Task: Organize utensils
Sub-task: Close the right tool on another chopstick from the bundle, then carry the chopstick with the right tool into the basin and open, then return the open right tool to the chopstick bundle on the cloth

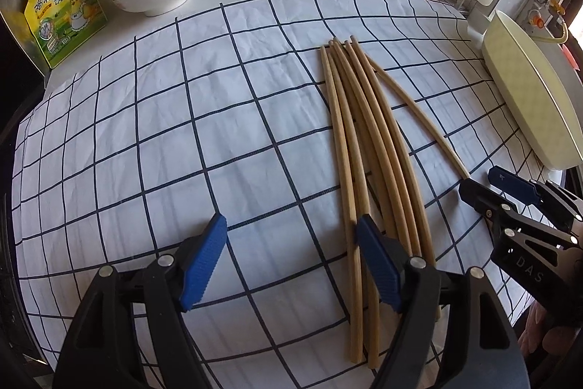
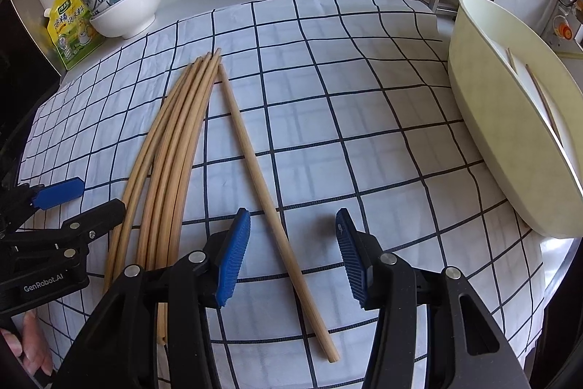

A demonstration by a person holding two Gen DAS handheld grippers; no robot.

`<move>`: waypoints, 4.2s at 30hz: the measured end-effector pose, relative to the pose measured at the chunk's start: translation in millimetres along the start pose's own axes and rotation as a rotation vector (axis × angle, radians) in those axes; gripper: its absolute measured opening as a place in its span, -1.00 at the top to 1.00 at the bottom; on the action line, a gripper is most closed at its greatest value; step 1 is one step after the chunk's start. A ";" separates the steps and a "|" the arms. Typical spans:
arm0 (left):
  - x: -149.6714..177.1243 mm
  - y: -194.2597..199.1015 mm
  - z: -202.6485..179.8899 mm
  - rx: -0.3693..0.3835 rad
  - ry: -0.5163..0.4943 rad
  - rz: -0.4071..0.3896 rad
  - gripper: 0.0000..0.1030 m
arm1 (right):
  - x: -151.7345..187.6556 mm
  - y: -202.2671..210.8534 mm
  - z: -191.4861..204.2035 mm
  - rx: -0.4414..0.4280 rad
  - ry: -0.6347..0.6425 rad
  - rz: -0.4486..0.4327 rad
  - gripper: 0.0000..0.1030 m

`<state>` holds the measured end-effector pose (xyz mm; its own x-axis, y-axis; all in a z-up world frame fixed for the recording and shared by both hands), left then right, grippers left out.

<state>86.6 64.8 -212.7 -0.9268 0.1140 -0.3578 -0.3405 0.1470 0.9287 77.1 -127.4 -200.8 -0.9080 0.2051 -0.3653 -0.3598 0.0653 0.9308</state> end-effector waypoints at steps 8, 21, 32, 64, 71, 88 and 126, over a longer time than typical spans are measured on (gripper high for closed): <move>-7.6 -7.5 -6.9 -0.061 -0.021 -0.011 -0.41 | -1.6 -3.0 3.5 0.015 0.037 -0.006 0.09; -9.9 -2.9 -24.8 -0.022 -0.067 -0.010 0.85 | -11.9 -6.2 12.9 -0.020 0.125 -0.001 0.85; 0.7 19.2 -11.7 0.025 -0.018 0.026 0.86 | -9.4 22.0 0.1 -0.110 0.032 -0.026 0.87; -118.7 42.2 -352.0 0.285 -0.365 -0.064 0.86 | -33.8 97.2 -296.2 0.011 -0.314 -0.203 0.87; -123.1 11.7 -377.2 0.269 -0.382 -0.008 0.86 | -30.0 73.9 -313.8 -0.008 -0.346 -0.157 0.87; -123.2 32.6 -337.8 0.223 -0.308 -0.048 0.20 | -13.6 86.1 -305.5 0.027 -0.349 -0.154 0.80; -66.5 87.3 -102.1 0.069 -0.053 -0.109 -0.05 | -30.2 101.0 -97.9 -0.090 -0.058 -0.128 0.52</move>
<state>102.3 -30.2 -97.9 -0.8747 0.1456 -0.4623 -0.4249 0.2286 0.8759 47.2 -222.6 -97.2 -0.8408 0.2567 -0.4766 -0.4914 0.0075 0.8709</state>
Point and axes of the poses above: each gripper's, at about its wrist camera, not at the fingertips, and y roughly against the way its jaws point, z to its left, x to its underside, the point moved 5 cm from there along -y, roughly the way its jaws point, and after that the axes turned 6 degrees about y, right-handed, at the moved point
